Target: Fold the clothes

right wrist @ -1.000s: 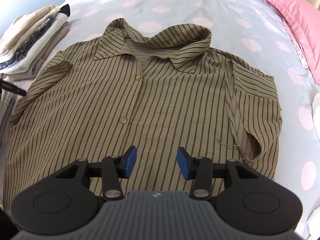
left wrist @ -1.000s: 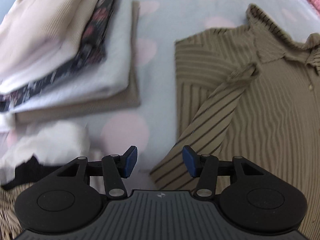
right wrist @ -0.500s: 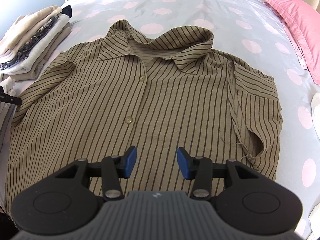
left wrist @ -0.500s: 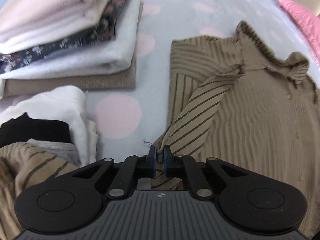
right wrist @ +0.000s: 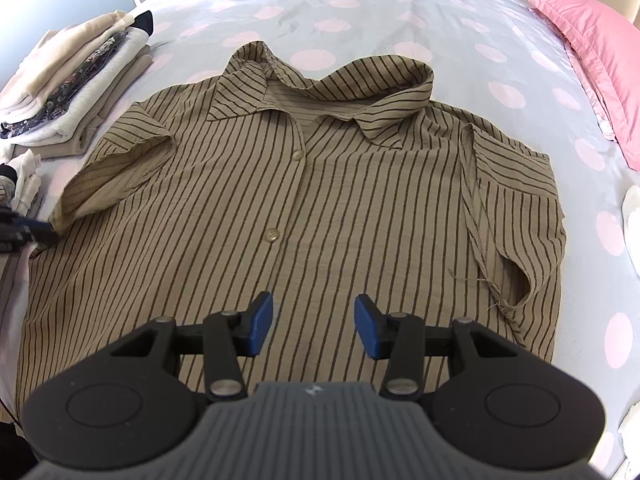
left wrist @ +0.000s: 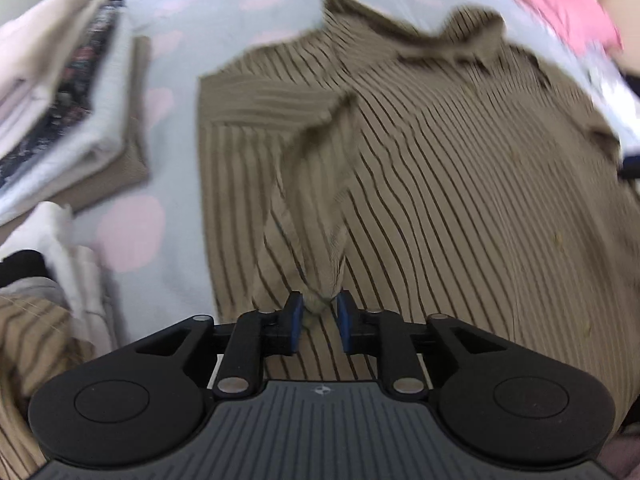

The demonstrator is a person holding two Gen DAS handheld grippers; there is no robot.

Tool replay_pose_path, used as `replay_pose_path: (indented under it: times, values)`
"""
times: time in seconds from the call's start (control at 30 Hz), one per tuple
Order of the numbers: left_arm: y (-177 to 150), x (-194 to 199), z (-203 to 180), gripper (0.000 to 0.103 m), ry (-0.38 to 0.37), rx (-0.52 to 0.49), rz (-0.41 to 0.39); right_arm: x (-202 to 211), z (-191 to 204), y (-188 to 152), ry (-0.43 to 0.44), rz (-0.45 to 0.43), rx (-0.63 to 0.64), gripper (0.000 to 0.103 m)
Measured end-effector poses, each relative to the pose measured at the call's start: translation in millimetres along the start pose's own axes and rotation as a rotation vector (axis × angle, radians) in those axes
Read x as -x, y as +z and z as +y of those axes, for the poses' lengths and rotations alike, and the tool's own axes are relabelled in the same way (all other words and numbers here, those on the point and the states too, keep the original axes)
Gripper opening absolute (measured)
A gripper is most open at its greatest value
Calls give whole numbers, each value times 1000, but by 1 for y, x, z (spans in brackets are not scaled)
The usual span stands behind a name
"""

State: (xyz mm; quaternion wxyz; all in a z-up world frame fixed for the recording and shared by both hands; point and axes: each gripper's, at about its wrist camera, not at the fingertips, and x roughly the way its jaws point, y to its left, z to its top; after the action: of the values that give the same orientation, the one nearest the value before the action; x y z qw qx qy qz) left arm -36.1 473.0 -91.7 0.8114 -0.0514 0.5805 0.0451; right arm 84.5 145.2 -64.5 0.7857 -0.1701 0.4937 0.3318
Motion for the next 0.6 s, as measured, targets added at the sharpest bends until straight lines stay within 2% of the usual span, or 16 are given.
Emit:
replay_pose_path:
  times: [0.17,0.23,0.3,0.4,0.47,0.6]
  values:
    - [-11,4,-7,18,-41,-51,12,0,-1,-3,-16,6,11,49]
    - [-11,16,-4,18,-68,-44,-47,1,-3,-4,-19,7,6,49]
    - [-9,28,4,18,-66,7,-127,1,-4,-5,-21,5,2,49]
    - [-5,28,16,18,14,105,-182,2,-4,-6,-25,5,3,49]
    - [-3,17,22,18,34,125,-151,1,-3,-6,-28,6,3,49]
    - [-3,-12,20,18,92,92,-12,0,-2,-6,-31,10,12,49]
